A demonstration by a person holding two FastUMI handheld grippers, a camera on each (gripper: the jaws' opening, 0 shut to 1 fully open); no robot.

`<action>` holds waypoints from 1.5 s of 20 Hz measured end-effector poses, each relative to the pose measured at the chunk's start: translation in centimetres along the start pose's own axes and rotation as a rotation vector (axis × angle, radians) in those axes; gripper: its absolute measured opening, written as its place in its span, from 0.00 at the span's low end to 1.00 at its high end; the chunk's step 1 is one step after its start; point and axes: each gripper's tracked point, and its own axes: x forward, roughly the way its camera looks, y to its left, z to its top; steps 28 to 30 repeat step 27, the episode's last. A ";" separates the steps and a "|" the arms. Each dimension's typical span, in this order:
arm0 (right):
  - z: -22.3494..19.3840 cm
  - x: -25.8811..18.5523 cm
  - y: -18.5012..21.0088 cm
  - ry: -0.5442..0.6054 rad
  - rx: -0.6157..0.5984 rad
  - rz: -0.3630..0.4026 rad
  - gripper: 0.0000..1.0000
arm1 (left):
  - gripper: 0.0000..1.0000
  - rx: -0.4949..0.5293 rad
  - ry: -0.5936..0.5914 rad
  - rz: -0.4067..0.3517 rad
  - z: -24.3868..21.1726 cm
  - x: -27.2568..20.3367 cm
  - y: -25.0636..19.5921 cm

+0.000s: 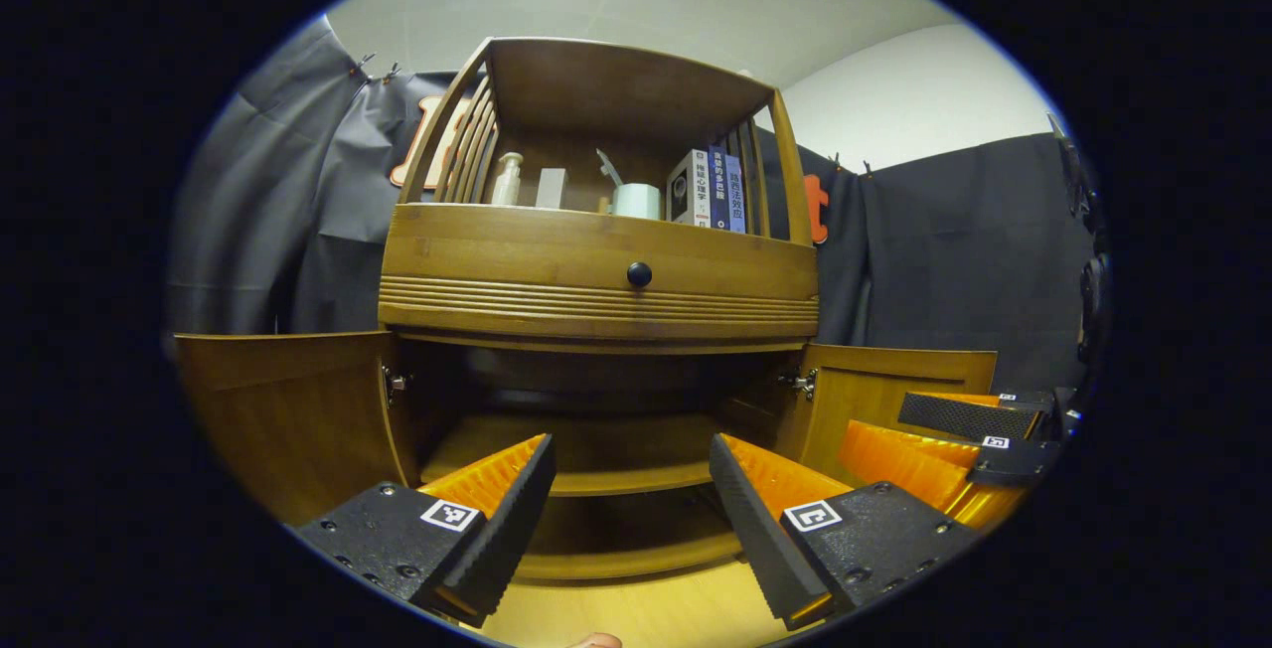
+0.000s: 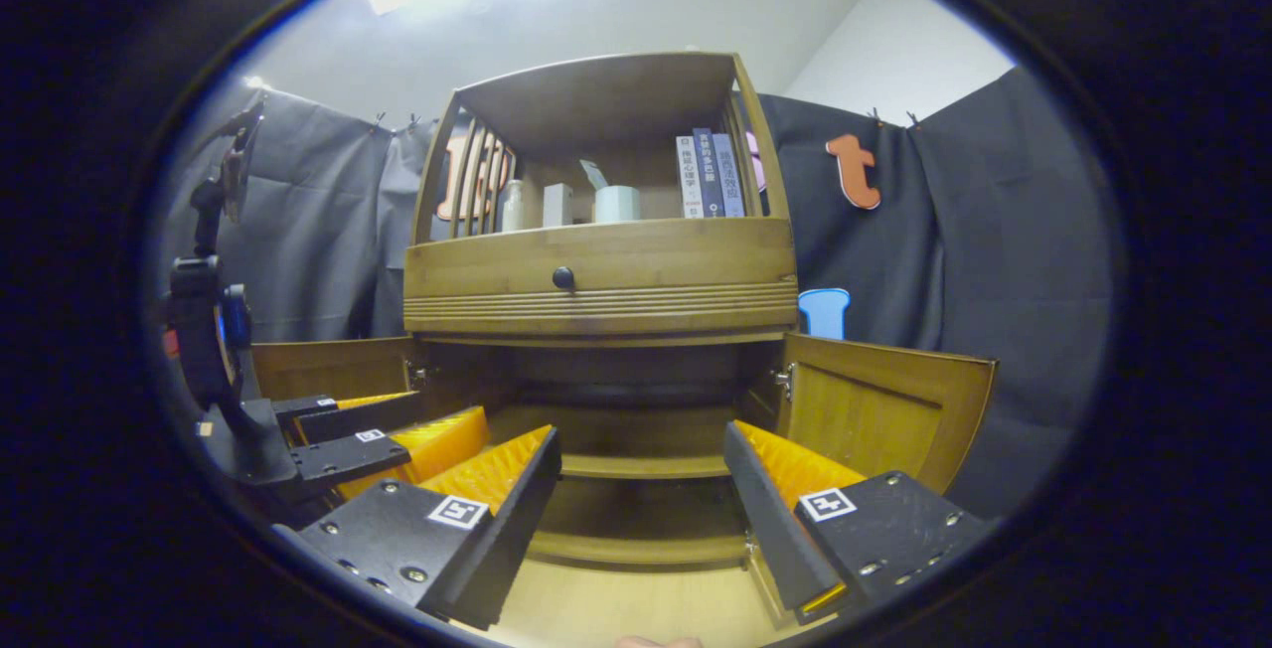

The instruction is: Open the right door of the double-door shoe cabinet with the right hand, and open the left door with the left hand.

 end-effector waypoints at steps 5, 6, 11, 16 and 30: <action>0.2 -0.5 0.6 -0.008 -0.023 0.014 0.98 | 0.92 -0.015 0.001 0.018 0.0 -0.6 0.6; 0.3 -0.4 0.8 -0.011 -0.027 0.014 0.98 | 0.96 -0.016 -0.001 0.021 0.0 -0.8 0.7; 0.5 -1.1 0.8 -0.031 -0.032 0.002 0.98 | 0.92 0.004 0.005 -0.003 -0.2 -1.3 0.2; 0.6 -2.4 0.5 -0.044 -0.040 -0.047 1.00 | 0.96 0.009 0.001 -0.073 0.0 -1.5 -1.2; 1.1 -9.0 -5.3 -0.078 -0.087 -0.302 0.98 | 0.96 0.012 0.007 -0.394 0.0 -2.4 -11.7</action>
